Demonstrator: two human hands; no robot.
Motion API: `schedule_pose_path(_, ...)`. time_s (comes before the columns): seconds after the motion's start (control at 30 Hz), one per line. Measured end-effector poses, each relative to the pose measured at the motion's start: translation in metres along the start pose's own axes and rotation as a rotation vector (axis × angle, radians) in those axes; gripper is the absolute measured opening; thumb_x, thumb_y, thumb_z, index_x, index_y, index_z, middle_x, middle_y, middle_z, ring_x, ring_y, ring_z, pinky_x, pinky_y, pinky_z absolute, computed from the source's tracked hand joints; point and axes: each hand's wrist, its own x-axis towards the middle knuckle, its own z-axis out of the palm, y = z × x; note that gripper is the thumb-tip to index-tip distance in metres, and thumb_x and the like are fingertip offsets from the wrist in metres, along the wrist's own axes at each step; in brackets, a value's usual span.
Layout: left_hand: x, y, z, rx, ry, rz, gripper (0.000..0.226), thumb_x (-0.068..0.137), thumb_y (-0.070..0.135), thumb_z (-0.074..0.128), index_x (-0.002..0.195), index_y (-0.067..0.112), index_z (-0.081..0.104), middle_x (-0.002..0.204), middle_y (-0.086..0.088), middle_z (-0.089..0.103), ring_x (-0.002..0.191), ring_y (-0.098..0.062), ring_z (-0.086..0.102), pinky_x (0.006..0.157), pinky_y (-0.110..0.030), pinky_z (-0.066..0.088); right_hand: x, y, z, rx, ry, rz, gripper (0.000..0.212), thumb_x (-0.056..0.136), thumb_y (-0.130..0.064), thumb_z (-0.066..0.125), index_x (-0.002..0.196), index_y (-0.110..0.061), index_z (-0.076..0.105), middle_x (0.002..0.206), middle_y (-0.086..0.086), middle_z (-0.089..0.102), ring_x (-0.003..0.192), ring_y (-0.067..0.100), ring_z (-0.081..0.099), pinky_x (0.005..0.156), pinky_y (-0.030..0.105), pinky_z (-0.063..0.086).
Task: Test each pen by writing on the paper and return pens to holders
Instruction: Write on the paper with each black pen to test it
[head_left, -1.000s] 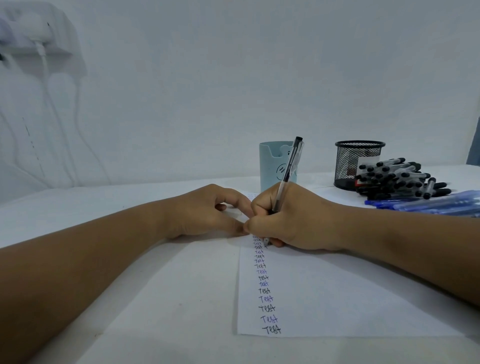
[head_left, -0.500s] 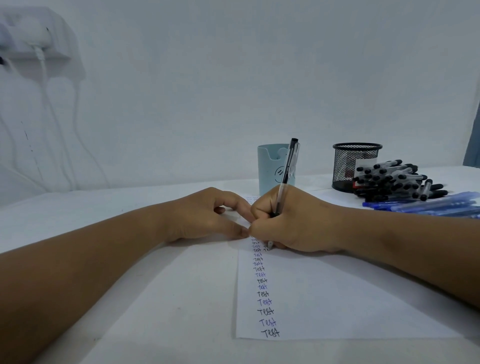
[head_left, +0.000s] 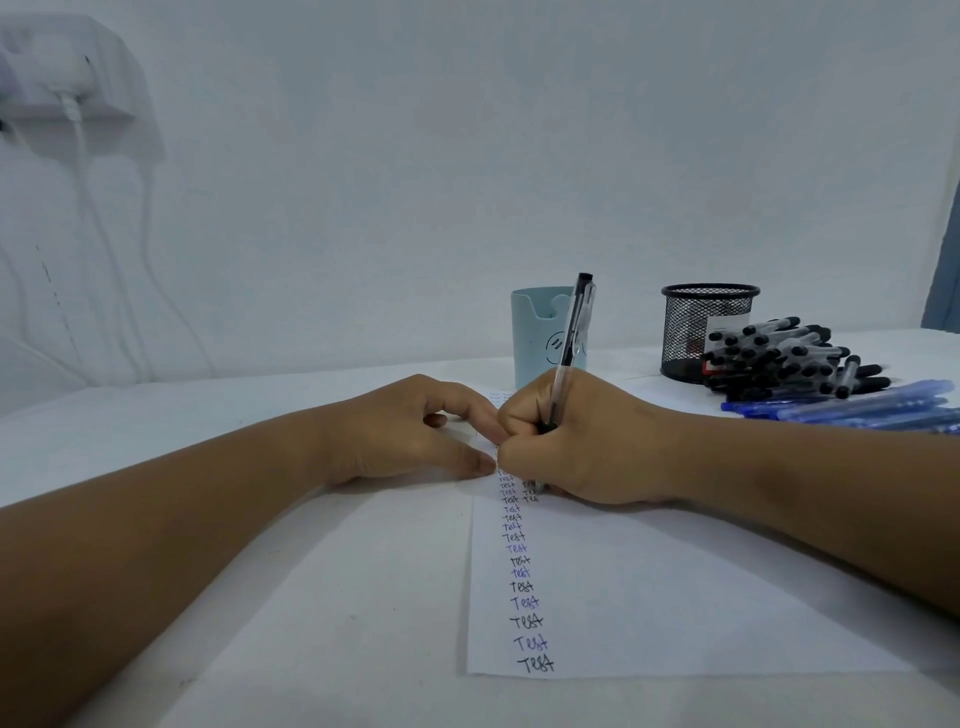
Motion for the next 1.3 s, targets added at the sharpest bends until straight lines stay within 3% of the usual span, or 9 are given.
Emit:
schedule_pose_path(0.1,0.000,0.000,0.000,0.010,0.005,-0.007,0.019,0.073,0.031,0.076,0.089,0.040,0.076,0.120,0.021,0.069,0.121,-0.006,0.058,0.117,-0.040,0.032,0.000,0.001,0.000,0.030,-0.024,0.018,0.039,0.083,0.002,0.058,0.054,-0.006,0.033,0.056,0.017,0.031,0.055,0.021,0.031,0.056,0.030,0.027)
schedule_pose_path(0.2,0.000,-0.001,0.000,0.013,0.002,-0.003,0.018,0.072,0.034,0.077,0.088,0.041,0.075,0.120,0.022,0.068,0.121,-0.005,0.058,0.117,-0.043,0.033,0.000,0.002,0.000,0.050,-0.012,0.028,0.040,0.084,0.001,0.058,0.053,-0.008,0.035,0.052,0.007,0.032,0.053,0.017,0.032,0.054,0.027,0.029)
schedule_pose_path(0.33,0.000,-0.001,0.000,0.014,-0.003,0.007,0.022,0.070,0.036,0.076,0.093,0.038,0.076,0.121,0.021,0.068,0.120,-0.006,0.059,0.117,-0.041,0.033,0.000,-0.002,0.000,0.028,-0.018,0.027,0.039,0.083,0.000,0.058,0.054,-0.006,0.033,0.060,0.023,0.032,0.054,0.019,0.029,0.054,0.029,0.026)
schedule_pose_path(0.47,0.001,-0.004,0.000,0.017,0.020,0.000,0.021,0.073,0.032,0.078,0.093,0.036,0.077,0.121,0.017,0.069,0.121,-0.009,0.059,0.116,-0.044,0.034,0.000,0.001,0.001,0.122,0.041,0.057,0.041,0.087,-0.002,0.061,0.054,-0.007,0.038,0.054,0.012,0.037,0.051,0.018,0.035,0.050,0.026,0.030)
schedule_pose_path(0.63,0.002,-0.007,-0.001,0.054,0.026,-0.033,0.033,0.070,0.041,0.079,0.103,0.035,0.077,0.126,0.023,0.065,0.125,-0.002,0.054,0.117,-0.037,0.033,0.005,0.004,-0.009,0.257,0.132,0.097,0.053,0.094,-0.035,0.068,0.052,-0.009,0.048,0.059,0.014,0.043,0.055,0.023,0.034,0.055,0.032,0.030)
schedule_pose_path(0.8,0.001,-0.005,-0.001,0.040,0.035,-0.039,0.029,0.070,0.039,0.078,0.099,0.036,0.077,0.124,0.027,0.064,0.122,0.005,0.054,0.113,-0.025,0.035,0.007,0.003,-0.029,0.110,0.263,0.047,0.048,0.066,-0.058,0.074,0.088,-0.020,0.056,0.050,-0.003,0.046,0.046,0.015,0.043,0.047,0.023,0.038)
schedule_pose_path(0.9,0.002,-0.006,-0.002,0.043,0.032,-0.046,0.031,0.069,0.039,0.078,0.100,0.036,0.077,0.125,0.027,0.063,0.122,0.005,0.054,0.114,-0.026,0.035,0.008,0.006,-0.031,0.098,0.305,0.063,0.051,0.072,-0.063,0.059,0.107,-0.025,0.059,0.048,-0.001,0.054,0.041,0.011,0.048,0.047,0.023,0.043)
schedule_pose_path(1.03,0.002,-0.007,-0.002,0.053,0.033,-0.053,0.031,0.070,0.041,0.077,0.100,0.040,0.077,0.124,0.030,0.062,0.125,0.003,0.052,0.116,-0.028,0.032,0.011,0.014,-0.034,0.131,0.359,0.073,0.037,0.103,-0.047,0.040,0.103,-0.021,0.066,0.047,0.005,0.054,0.042,0.020,0.045,0.050,0.028,0.043)
schedule_pose_path(1.3,0.002,-0.007,-0.001,0.068,0.043,-0.062,0.031,0.070,0.040,0.076,0.101,0.040,0.076,0.124,0.031,0.062,0.121,0.009,0.052,0.108,-0.019,0.035,0.016,0.022,-0.039,-0.071,0.395,0.017,0.025,0.107,-0.028,0.042,0.094,-0.025,0.063,0.062,-0.009,0.059,0.048,0.016,0.053,0.057,0.040,0.050)
